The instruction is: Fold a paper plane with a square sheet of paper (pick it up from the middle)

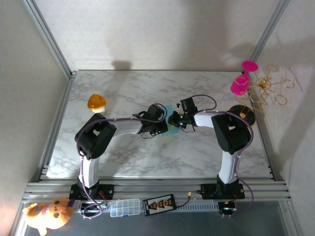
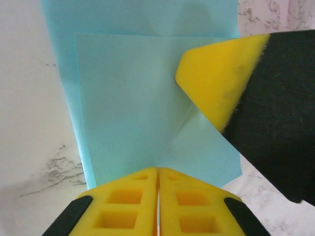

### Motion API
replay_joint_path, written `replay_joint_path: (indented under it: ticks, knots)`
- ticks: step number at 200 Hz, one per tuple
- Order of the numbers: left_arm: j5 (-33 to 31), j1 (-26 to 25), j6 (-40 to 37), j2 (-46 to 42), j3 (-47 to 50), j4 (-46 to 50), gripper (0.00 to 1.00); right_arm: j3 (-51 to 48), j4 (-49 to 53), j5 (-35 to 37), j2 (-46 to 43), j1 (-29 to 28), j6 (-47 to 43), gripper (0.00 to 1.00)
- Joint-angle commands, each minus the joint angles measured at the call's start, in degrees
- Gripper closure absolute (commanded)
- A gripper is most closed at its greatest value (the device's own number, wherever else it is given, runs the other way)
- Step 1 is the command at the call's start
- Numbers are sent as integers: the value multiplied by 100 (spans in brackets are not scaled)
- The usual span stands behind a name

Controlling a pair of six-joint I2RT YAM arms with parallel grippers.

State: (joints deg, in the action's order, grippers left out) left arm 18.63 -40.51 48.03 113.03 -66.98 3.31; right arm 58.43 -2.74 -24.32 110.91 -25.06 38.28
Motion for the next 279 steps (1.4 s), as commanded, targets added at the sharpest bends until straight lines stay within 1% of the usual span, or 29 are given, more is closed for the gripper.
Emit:
replay_joint_path:
  ticks: [1, 98, 163, 200, 231, 252, 279]
  knots:
    - [33, 1, 5, 109, 32, 109, 91, -196, 775, 568, 466, -2, -81, 98]
    - [68, -71, 154, 13, 595, 12, 94, -124, 664, 372, 319, 3, -5, 98]
    - [-35, -71, 86, -54, 618, 71, 98, -209, 199, -26, -434, -7, -119, 99]
    - [-35, -71, 32, -62, 558, 56, 99, -358, 266, -166, -413, -102, -193, 100]
    - [-21, -70, 22, -80, 555, 34, 99, -286, 307, -309, -349, -259, -265, 100]
    - [-26, -71, 40, -203, 593, -84, 99, -245, 378, -240, -175, -291, -240, 100]
    - [95, -62, 5, -526, 581, -333, 96, -210, 762, 237, -27, -267, -209, 100]
